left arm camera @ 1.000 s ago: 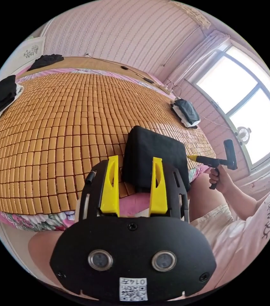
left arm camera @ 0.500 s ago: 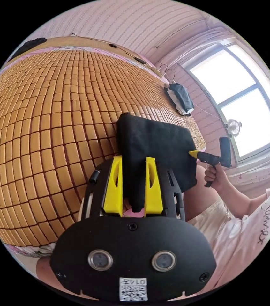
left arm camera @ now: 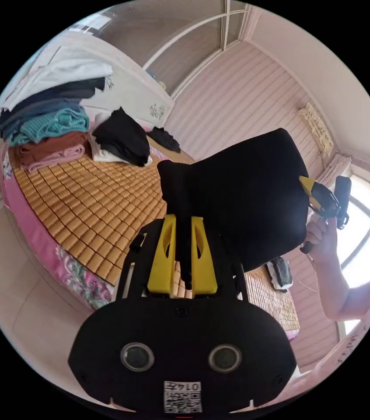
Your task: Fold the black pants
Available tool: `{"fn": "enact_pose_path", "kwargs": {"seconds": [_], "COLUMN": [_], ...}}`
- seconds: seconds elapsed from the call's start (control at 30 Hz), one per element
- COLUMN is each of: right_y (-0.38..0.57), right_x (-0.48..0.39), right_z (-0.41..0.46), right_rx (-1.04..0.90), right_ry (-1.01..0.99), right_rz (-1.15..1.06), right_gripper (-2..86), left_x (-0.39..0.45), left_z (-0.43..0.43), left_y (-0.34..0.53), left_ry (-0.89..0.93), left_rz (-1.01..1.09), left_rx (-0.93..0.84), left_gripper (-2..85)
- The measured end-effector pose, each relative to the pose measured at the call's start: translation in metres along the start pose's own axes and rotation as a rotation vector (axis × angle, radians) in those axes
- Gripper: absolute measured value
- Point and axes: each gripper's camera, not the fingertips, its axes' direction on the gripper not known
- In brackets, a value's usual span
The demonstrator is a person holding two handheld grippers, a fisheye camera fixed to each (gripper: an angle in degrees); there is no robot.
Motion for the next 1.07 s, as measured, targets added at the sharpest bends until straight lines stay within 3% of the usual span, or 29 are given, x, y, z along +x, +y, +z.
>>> {"fn": "enact_pose_path", "kwargs": {"seconds": [0.1,0.2,0.33,0.4,0.53,0.7,0.9,1.07], "right_y": [-0.075,-0.162,-0.244,-0.240,-0.183,-0.067,0.079,0.174], "right_x": [0.024,0.070,0.164,0.174,0.168,0.134,0.077,0.019], "right_z": [0.016,0.036,0.098,0.118,0.150,0.119,0.036,-0.045], "right_rx": [0.059,0.078,-0.138,-0.202,-0.311,-0.312,-0.423,-0.385], "right_ry": [-0.061,0.103,0.282,0.276,0.091,-0.083,-0.007,0.253], "right_rz": [-0.065,-0.031,0.346,0.387,0.332,0.382,0.591,0.829], "right_gripper": [3.3,4.9,4.9,4.2,5.0,3.3,3.3,5.4], "left_x": [0.001,-0.001,-0.015,-0.008,0.014,0.054,0.107,0.165], "left_z": [-0.023,-0.009,0.016,0.025,0.032,0.046,0.056,0.084], "left_y": [-0.072,-0.174,-0.246,-0.241,-0.186,-0.104,-0.055,-0.031], "left_ry": [-0.122,-0.194,-0.405,-0.448,-0.417,-0.287,-0.207,-0.112], "left_rz": [0.165,0.248,0.175,0.252,0.391,0.453,0.484,0.549], "left_rx": [0.122,0.126,0.034,-0.026,-0.040,-0.155,-0.229,-0.296], "left_gripper": [5.9,7.9,10.2,10.4,9.7,8.9,8.5,8.5]}}
